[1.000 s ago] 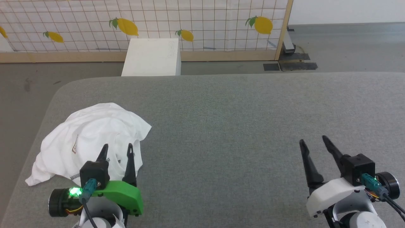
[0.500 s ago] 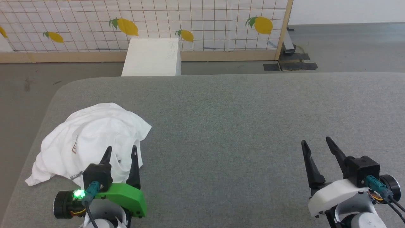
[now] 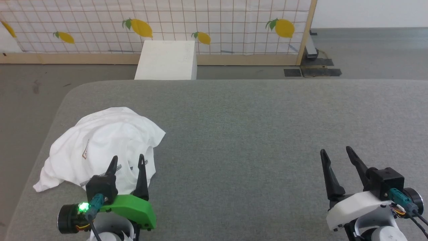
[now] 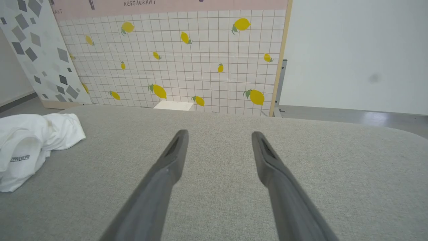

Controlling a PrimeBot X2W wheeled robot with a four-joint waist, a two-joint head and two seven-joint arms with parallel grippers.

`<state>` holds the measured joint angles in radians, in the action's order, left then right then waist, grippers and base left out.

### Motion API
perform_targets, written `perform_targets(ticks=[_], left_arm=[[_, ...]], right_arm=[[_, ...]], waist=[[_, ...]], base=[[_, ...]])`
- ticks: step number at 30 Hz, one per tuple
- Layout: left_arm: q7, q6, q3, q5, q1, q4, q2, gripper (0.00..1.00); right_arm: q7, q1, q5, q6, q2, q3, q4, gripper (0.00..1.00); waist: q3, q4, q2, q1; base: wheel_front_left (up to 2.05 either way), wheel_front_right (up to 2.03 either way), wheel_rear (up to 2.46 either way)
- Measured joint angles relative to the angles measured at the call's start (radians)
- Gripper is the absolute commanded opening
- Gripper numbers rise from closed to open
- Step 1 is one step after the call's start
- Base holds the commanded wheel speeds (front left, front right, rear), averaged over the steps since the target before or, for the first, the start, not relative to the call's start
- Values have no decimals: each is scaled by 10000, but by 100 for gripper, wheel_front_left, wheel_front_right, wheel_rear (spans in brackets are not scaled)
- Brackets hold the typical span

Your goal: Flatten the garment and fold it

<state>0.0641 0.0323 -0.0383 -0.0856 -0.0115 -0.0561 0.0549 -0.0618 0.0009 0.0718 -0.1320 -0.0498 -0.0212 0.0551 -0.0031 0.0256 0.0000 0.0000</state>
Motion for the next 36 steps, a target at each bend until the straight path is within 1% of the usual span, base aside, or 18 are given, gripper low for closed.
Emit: perform_targets(ticks=[9, 28, 36], left_arm=[[173, 128, 44, -73, 6, -8, 0, 100], [554, 351, 132, -309, 313, -81, 0, 100], [729, 454, 136, -585, 420, -125, 0, 100]], right_arm=[[-182, 15, 167, 0, 0, 17, 119, 100], [-562, 31, 527, 0, 2, 284, 479, 100], [-719, 32, 585, 0, 2, 397, 696, 100]], waist=[[-8, 537, 0, 0], [-121, 2094, 0, 0], [-182, 2611, 0, 0]], base=[[0, 0, 0], [0, 0, 0], [0, 0, 0]])
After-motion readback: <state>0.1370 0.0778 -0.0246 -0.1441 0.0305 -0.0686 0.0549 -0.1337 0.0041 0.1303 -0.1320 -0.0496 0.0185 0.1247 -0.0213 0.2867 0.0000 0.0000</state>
